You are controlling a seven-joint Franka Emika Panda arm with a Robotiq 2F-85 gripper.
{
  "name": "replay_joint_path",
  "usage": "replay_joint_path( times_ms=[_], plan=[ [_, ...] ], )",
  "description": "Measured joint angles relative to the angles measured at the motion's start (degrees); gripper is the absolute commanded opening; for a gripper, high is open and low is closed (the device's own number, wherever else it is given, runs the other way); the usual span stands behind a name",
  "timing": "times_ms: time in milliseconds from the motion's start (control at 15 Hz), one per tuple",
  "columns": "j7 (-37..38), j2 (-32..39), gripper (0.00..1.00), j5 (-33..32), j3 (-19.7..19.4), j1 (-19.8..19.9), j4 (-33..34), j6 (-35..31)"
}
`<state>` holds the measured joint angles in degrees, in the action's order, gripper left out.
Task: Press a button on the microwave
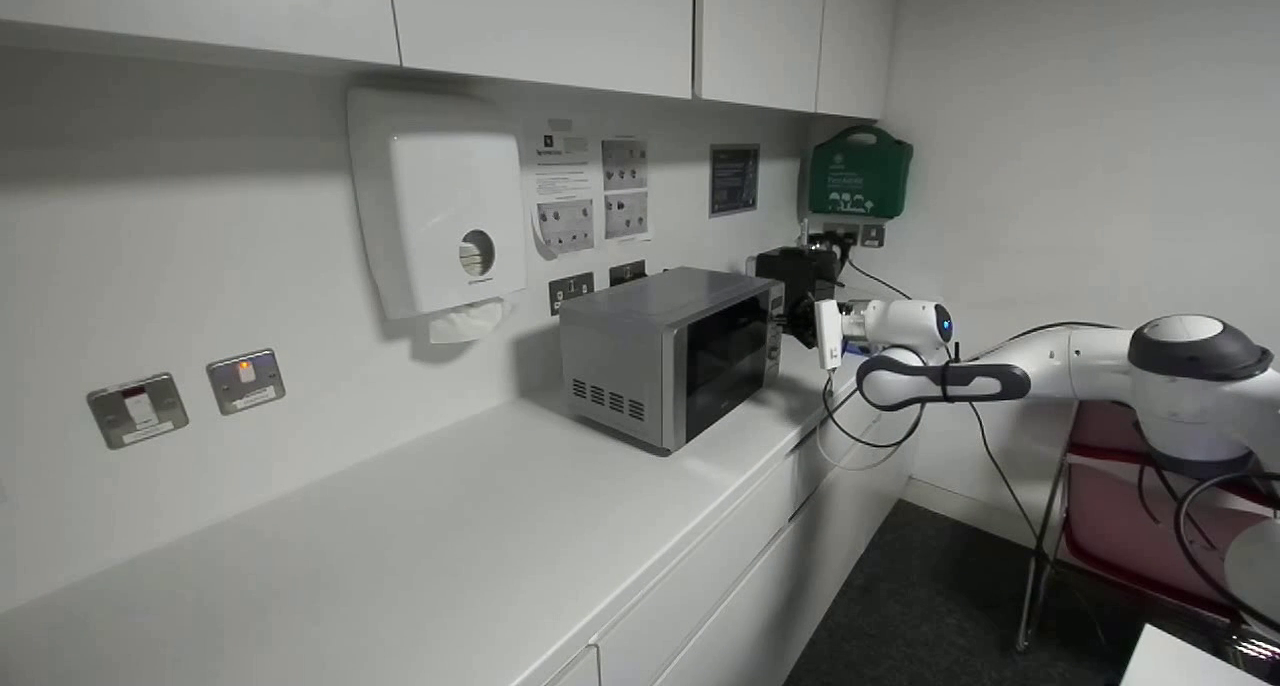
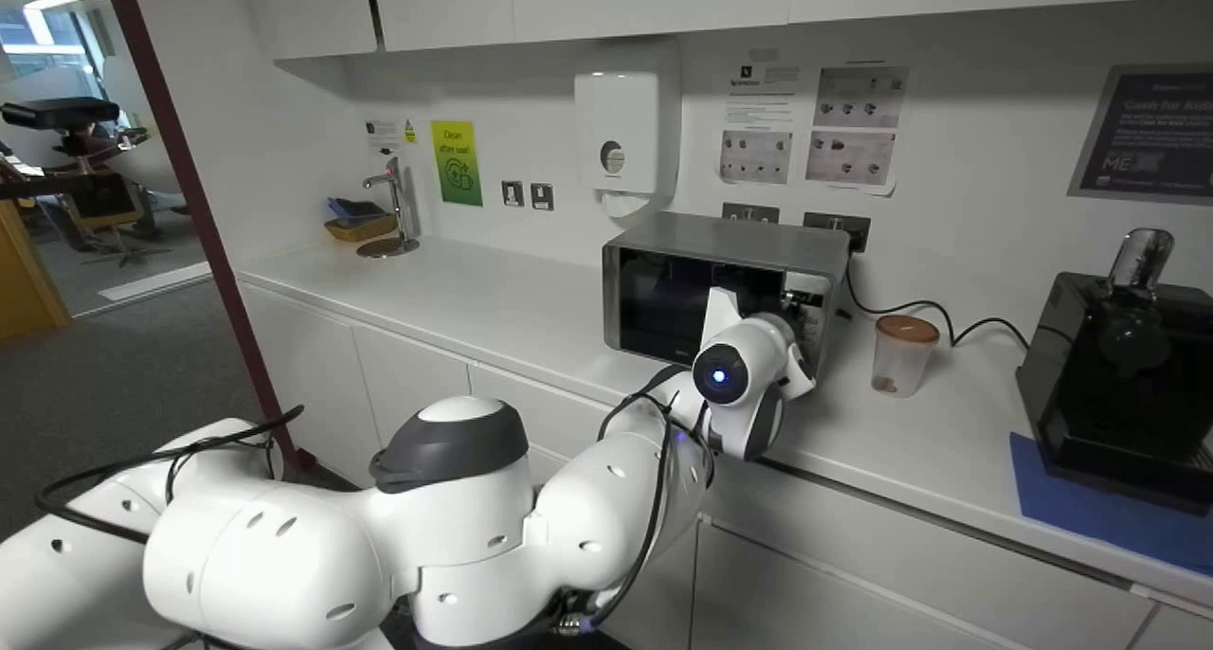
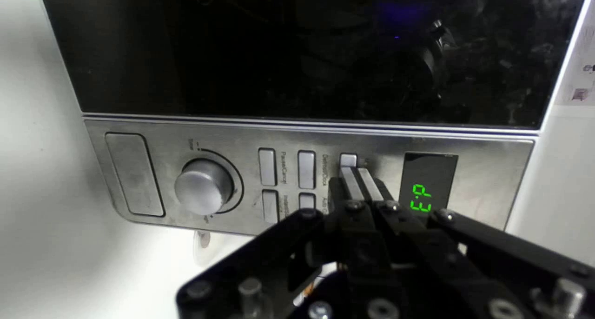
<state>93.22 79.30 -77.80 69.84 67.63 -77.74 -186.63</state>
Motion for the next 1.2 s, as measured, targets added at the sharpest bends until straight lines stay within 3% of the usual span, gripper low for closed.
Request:
replay_joint_path(
  times_ms=[400, 533, 600, 867, 1200],
  plan=[
    [-2.9, 2.4, 0.00, 0.6, 3.0, 0.7, -0.1, 2.2],
    [-10.5, 0.8, 0.00, 7.8, 1.6, 0.9, -1.5, -2.6],
    [-12.0, 0.2, 0.00, 7.6, 2.1, 2.0, -3.0, -4.4],
    [-8.8, -2.1, 0.00, -0.8, 8.0, 11.6, -13.9, -1.8],
    [-2.9, -7.4, 0.00, -1.9, 14.5, 26.6, -29.7, 14.5]
  ],
)
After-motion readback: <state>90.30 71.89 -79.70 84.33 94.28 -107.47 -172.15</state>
